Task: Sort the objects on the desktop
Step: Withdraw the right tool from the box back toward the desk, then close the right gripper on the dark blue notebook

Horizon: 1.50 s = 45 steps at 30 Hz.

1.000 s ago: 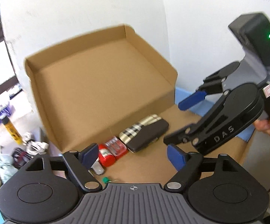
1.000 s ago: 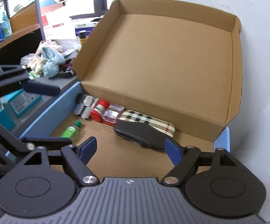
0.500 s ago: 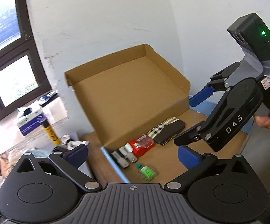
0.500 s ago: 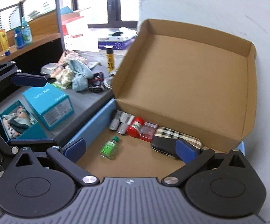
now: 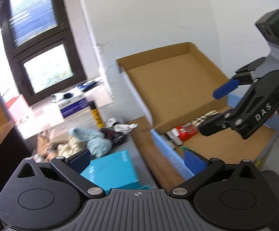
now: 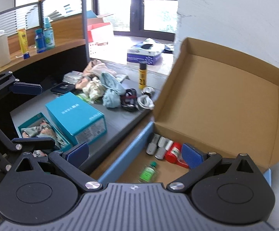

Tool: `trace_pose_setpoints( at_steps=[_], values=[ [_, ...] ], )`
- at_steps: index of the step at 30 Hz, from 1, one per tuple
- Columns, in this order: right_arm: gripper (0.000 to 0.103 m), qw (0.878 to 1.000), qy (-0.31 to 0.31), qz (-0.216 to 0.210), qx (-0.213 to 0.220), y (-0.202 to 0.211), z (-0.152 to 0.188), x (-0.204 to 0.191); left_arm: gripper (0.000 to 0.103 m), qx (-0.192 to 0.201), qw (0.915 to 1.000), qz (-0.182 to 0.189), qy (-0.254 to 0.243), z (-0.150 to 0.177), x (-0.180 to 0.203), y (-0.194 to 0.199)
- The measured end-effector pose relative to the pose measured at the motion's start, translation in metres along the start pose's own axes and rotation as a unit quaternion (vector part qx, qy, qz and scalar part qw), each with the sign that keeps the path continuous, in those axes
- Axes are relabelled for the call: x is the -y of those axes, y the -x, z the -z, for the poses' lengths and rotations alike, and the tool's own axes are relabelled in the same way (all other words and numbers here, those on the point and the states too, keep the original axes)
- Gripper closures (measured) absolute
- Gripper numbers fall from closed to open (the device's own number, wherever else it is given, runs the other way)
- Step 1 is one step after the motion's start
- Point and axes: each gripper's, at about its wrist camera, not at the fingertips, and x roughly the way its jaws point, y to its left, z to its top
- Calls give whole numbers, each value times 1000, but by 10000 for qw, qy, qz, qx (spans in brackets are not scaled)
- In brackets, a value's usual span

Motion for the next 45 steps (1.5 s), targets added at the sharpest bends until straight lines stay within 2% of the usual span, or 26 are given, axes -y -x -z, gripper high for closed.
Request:
trace_pose_setpoints(
  at_steps=[9, 21, 34, 45],
  values=[
    [0, 9992, 235, -308, 108, -14, -21, -32, 0, -133, 9984, -460, 284, 12, -31, 16],
    [0, 9972, 474, -564, 153, -43, -48, -70, 0, -345, 9948, -763, 581, 29, -74, 21],
    [0, 9942, 678, -822, 116, -94, -79, -107, 0, -517, 9898, -969, 911, 55, -138, 10],
    [0, 9895, 919, -1111, 7, -149, -111, -136, 1, -677, 9840, -1183, 1146, 80, -197, -19]
  ],
)
